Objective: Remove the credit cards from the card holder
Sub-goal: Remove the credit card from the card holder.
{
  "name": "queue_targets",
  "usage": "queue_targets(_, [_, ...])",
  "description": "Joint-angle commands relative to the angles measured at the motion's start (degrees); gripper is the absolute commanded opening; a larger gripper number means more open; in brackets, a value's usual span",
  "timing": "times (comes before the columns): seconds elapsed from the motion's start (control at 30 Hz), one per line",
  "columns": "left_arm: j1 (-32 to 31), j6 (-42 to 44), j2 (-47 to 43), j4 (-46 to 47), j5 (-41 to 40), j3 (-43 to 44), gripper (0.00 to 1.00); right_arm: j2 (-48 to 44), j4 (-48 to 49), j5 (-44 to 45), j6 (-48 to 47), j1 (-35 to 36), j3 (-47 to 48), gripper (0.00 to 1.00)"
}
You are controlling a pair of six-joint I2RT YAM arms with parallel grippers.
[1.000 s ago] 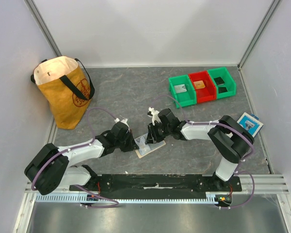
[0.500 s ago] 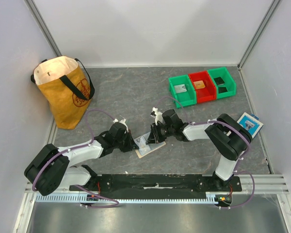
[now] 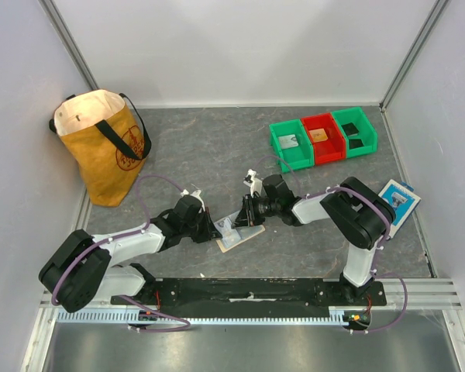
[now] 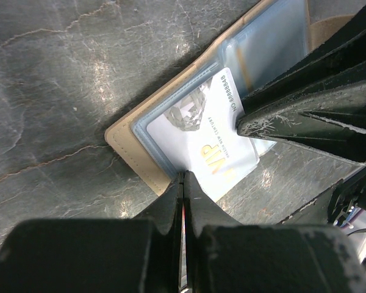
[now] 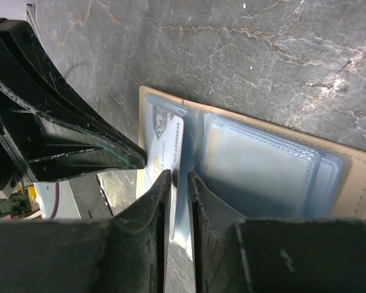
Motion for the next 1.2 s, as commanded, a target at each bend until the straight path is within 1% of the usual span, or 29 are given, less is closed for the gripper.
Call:
queue_targets(0.0, [0.27, -0.32, -0.03, -1.31, -0.97, -1.12, 0.02, 1.38, 3.45, -0.89, 2.10, -0.18, 1.00, 0.23])
queue_targets(0.17, [0.27, -0.23, -0.29, -1.48, -1.15, -1.21, 0.02, 2.17, 4.24, -0.89, 2.81, -0.35, 1.26, 0.20])
queue_targets(0.37, [0.36, -0.14, -0.29, -1.66, -1.06, -1.21, 0.02, 2.35, 7.05, -1.68, 5.00, -1.23, 0.12, 0.20])
queue_targets(0.6, [0.44, -0.14, -0.38, -1.75, -1.06, -1.30, 0.02, 2.44, 8.02, -2.56, 5.62, -1.93, -0.23, 0.20])
queue_targets(0.73, [0.53, -0.14, -0.55, -1.83, -1.06, -1.30, 0.02, 2.96, 8.28, -3.09, 5.62, -2.02, -0.32, 0.17])
queue_targets(1.03, [0.62, -0.23, -0.73, -1.66, -0.88, -1.56, 0.02, 3.58, 6.44, -2.03, 4.22, -2.02, -0.14, 0.19])
queue_targets(1.17, [0.62, -0.14, -0.73, -1.48, -0.97, -1.56, 0.02, 3.58, 6.70, -2.74, 4.39, -1.94, 0.03, 0.17])
